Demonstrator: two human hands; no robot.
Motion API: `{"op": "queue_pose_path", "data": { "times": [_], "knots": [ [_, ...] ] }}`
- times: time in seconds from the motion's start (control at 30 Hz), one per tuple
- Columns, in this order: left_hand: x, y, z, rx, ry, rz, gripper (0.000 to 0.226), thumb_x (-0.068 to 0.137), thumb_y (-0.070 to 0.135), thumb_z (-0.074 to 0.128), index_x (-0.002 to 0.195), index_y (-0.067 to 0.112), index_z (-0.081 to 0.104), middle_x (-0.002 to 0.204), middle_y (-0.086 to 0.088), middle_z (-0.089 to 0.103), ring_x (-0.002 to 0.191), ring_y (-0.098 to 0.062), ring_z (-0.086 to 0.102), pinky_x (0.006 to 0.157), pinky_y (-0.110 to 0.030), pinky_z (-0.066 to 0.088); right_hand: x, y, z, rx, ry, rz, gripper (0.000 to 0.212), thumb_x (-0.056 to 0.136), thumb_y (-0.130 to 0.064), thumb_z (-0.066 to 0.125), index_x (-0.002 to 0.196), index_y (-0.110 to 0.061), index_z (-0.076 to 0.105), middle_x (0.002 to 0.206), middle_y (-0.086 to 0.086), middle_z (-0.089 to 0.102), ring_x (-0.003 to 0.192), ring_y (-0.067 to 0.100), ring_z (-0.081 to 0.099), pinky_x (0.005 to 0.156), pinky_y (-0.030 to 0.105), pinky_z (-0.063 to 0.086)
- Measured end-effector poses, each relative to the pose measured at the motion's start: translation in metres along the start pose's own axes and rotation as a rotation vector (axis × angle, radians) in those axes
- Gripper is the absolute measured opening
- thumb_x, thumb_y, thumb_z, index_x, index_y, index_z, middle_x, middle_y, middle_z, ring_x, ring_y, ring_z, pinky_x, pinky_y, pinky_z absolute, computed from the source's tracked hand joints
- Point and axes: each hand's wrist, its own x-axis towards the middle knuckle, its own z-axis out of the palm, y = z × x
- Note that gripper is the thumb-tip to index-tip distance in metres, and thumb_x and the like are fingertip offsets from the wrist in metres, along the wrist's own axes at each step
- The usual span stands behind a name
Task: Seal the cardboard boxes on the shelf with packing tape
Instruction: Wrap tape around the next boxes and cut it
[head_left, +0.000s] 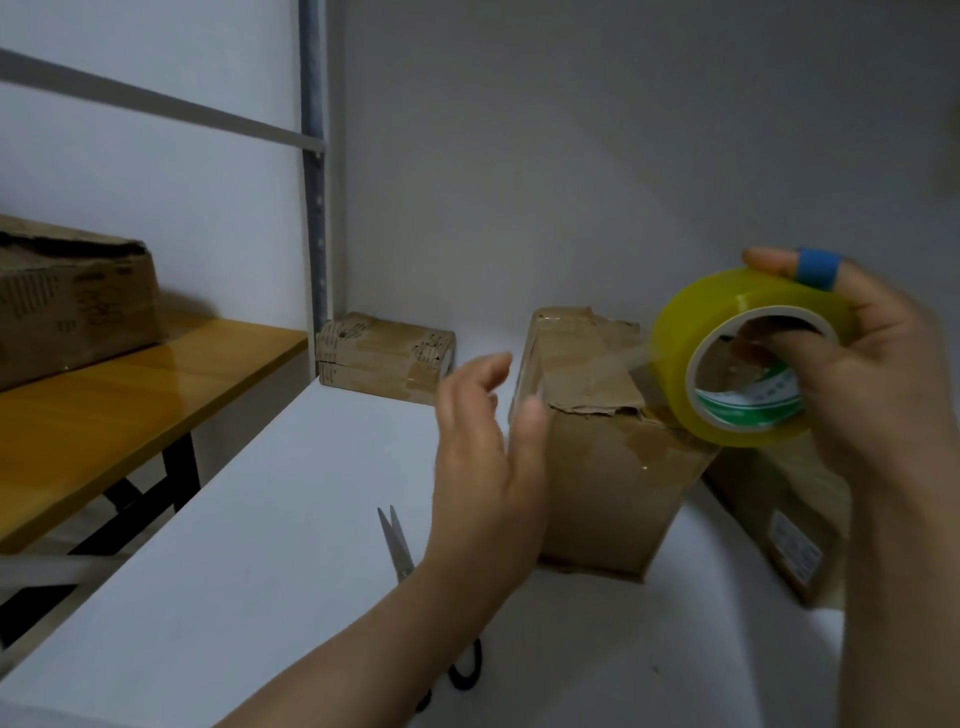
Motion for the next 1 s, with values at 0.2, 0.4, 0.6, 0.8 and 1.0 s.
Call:
{"op": "queue_pose_path", "data": {
  "times": [0.2, 0.4, 0.6, 0.8, 1.0],
  "knots": [
    [-0.008, 0.000, 0.015, 0.089, -0.286, 0.058, 0.068, 0.106, 0.037, 0.041, 0.150, 0.044, -0.010, 0.152, 0.041, -0.004, 0.140, 0.023, 0.005, 0.105, 0.005, 0.007, -0.003, 0.001, -0.003, 0.003, -0.012, -0.001, 0.058, 0.087, 0.004, 0.065, 0.109, -0.049, 0.072, 0.111, -0.011, 0.073, 0.104, 0.015, 0.070, 0.090, 0.032, 0.059],
    [-0.006, -0.005, 0.012, 0.148, -0.259, 0.124, 0.065, 0.108, 0.025, 0.039, 0.146, 0.050, -0.007, 0.158, 0.034, 0.003, 0.139, 0.024, 0.008, 0.105, 0.006, 0.009, -0.005, 0.000, -0.001, 0.006, -0.023, -0.002, 0.056, 0.088, 0.004, 0.065, 0.112, -0.046, 0.072, 0.114, -0.008, 0.072, 0.104, 0.016, 0.069, 0.093, 0.035, 0.058],
    [-0.001, -0.009, 0.006, 0.228, -0.250, 0.194, 0.052, 0.106, 0.027, 0.041, 0.155, 0.036, 0.023, 0.161, 0.018, 0.012, 0.137, 0.018, 0.012, 0.103, 0.007, 0.011, -0.004, 0.000, 0.000, 0.001, -0.024, 0.014, 0.055, 0.090, 0.001, 0.065, 0.110, -0.050, 0.071, 0.111, -0.017, 0.072, 0.104, 0.011, 0.069, 0.094, 0.035, 0.058],
    [0.006, 0.003, -0.004, 0.455, -0.291, 0.213, 0.061, 0.106, 0.031, 0.045, 0.160, 0.029, 0.016, 0.168, 0.007, 0.008, 0.151, -0.010, 0.019, 0.110, -0.006, 0.011, -0.002, 0.004, -0.001, 0.001, -0.011, -0.021, 0.056, 0.088, 0.002, 0.065, 0.111, -0.049, 0.072, 0.115, -0.009, 0.072, 0.107, 0.017, 0.068, 0.097, 0.045, 0.056],
    [0.016, 0.005, -0.009, 0.522, -0.268, 0.327, 0.055, 0.095, 0.029, 0.058, 0.147, 0.015, 0.050, 0.154, -0.003, 0.046, 0.139, -0.020, 0.047, 0.110, -0.030, 0.035, -0.002, 0.006, -0.001, -0.022, -0.018, -0.010, 0.052, 0.089, 0.000, 0.066, 0.116, -0.045, 0.071, 0.115, -0.010, 0.072, 0.107, 0.015, 0.068, 0.096, 0.041, 0.057]
  ]
}}
